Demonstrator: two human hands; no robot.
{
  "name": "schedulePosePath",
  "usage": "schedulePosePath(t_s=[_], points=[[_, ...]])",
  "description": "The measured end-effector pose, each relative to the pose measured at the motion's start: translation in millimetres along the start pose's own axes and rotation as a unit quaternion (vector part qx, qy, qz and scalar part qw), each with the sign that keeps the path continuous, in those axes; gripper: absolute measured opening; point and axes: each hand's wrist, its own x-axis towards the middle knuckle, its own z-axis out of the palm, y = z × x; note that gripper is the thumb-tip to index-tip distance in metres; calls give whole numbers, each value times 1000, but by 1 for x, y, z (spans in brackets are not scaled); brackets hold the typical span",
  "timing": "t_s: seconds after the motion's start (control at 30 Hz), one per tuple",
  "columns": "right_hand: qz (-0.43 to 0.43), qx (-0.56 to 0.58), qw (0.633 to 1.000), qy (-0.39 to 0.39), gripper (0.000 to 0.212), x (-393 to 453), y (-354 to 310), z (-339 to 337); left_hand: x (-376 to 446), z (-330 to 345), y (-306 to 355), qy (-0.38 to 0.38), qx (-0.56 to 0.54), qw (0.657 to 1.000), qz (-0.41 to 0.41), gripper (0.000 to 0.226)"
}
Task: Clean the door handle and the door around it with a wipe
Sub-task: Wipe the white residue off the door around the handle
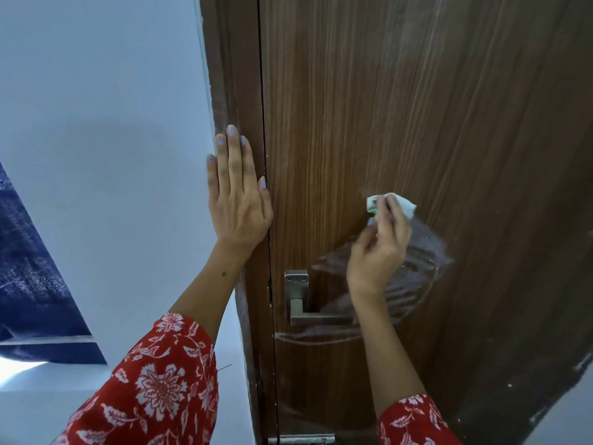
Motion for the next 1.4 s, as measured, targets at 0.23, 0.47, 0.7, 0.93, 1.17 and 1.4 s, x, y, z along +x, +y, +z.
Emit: schedulePosePath(t_s=[0.23,0.47,0.7,0.93,1.17,1.4], points=[[-13,30,999,11,25,-1,13,-10,0,-2,0,-5,-2,1000,-4,53],[-80,13,995,-52,22,-6,14,-13,-1,0,0,-5,2,1000,-2,54],[-48,31,998,-18,24,17,-11,-2,0,-1,1,-4,-3,1000,-4,54],[19,23,998,56,28,35,-14,-6,0,-2,0,-10,-16,1000,-5,54],[-9,46,999,-22,26,24,-13,-6,-1,-2,-1,-7,-23,1000,-3,53],[6,-26,999,-18,22,13,-8,-13,-1,-2,-1,-6,-27,1000,-4,53]])
